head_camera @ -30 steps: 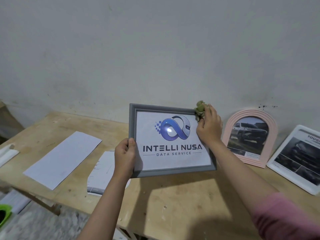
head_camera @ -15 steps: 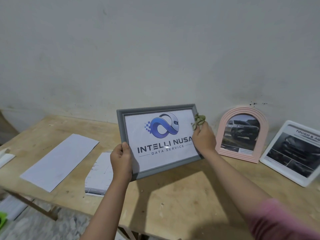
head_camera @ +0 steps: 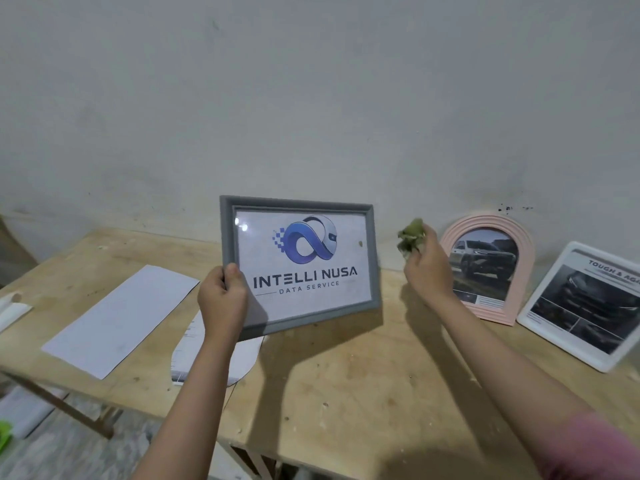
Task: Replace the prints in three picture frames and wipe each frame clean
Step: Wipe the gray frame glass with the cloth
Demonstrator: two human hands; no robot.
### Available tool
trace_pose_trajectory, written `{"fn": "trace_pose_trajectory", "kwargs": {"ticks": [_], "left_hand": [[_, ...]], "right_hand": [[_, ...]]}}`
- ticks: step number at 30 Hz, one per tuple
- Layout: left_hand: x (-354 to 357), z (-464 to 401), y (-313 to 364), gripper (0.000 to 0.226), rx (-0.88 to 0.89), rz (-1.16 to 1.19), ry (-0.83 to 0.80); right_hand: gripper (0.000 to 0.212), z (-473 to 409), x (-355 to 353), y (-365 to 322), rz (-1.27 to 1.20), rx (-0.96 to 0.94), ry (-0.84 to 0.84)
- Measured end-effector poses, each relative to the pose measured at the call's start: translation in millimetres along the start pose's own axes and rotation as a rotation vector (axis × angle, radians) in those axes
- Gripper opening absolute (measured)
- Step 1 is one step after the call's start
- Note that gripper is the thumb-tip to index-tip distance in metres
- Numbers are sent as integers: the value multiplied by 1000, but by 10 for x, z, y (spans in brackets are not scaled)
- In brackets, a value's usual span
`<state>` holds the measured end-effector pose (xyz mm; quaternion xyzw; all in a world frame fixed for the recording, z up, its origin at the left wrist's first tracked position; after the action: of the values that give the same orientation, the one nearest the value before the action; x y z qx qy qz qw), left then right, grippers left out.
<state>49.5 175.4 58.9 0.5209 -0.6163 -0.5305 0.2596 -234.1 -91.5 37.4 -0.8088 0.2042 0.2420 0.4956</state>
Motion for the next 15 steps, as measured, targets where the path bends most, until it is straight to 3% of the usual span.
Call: {"fn": "trace_pose_trajectory", "kwargs": {"ticks": [2,5,8,15], "left_hand": [[87,61,34,34,6,-3,-54],[224,195,115,37,8,37,-121],[256,252,107,42,-36,87,-120],[110,224,-215,41,-244,219,38]], "right_hand": [[51,-98,-17,-354,-56,-145,10],[63,-198,212,-636,46,-334,-28],[78,-263,484,-427,131,-249,-157],[80,240,653,-64,160,-250,-357]]}}
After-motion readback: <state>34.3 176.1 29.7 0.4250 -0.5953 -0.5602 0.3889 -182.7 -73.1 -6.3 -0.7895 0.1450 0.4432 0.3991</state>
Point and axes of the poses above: each hand's wrist, its own z-axis away from the middle knuckle, its own x-axis out of the palm, y = z × x, the point moved 8 cm from there along -z, towards the middle knuckle, and after that the axes turned 2 degrees about z, right-handed, at the moved point
